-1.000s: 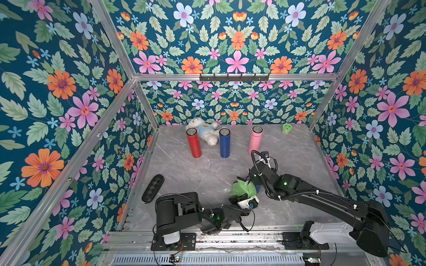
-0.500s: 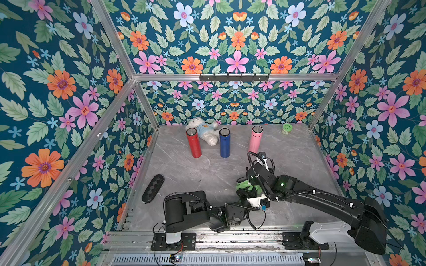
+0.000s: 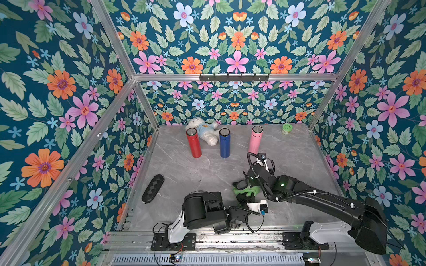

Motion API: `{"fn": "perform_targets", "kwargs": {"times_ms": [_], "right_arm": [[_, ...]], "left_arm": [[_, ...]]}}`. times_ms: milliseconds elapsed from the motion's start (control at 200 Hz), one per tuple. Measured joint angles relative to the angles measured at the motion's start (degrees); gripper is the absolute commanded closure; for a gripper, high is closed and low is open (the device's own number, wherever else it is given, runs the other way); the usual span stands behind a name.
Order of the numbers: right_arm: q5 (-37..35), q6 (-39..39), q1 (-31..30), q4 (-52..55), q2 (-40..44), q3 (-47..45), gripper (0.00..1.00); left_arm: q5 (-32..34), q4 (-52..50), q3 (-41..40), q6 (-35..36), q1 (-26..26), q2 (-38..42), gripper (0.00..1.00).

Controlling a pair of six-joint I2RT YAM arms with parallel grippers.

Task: Wipe the surface of the thermos
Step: Wipe the dirt from the surface of the thermos.

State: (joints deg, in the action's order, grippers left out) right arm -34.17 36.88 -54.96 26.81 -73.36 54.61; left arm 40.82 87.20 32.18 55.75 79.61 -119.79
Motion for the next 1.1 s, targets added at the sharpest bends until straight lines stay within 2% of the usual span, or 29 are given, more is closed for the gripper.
{"fn": "perform_targets", "kwargs": {"times_ms": [240,415,565,685,890,1100], "right_arm": [[0.83,0.20,0.02,2.08,0.09,0.74,1.00],[-1.18,0.31,0.07,0.26,-1.29,0.57,1.00],[-2.51,0.55,0.11,-1.33,-2.27,0.48,1.00],[-2.67,0.76,0.17,-1.42,-2.34,0.52,1.00],[-0.57,1.42,1.09,1.27,-2.47,2.16,1.00],[1.73,2.14,1.77,3.74,-2.84,4.00,1.00]], "left_arm": [[0.70,1.70,0.83,2.69,0.11,-0.72,1.00],[1.20,0.15,4.57,7.37,0.22,4.04,1.00],[1.22,-3.58,7.23,8.70,-0.26,5.99,1.00],[0.46,-4.13,8.66,8.90,-0.50,3.28,1.00],[0.74,-4.63,9.53,8.87,-0.59,-6.25,1.00],[2.40,-4.55,10.54,9.29,-1.18,-7.87,1.00]]}}
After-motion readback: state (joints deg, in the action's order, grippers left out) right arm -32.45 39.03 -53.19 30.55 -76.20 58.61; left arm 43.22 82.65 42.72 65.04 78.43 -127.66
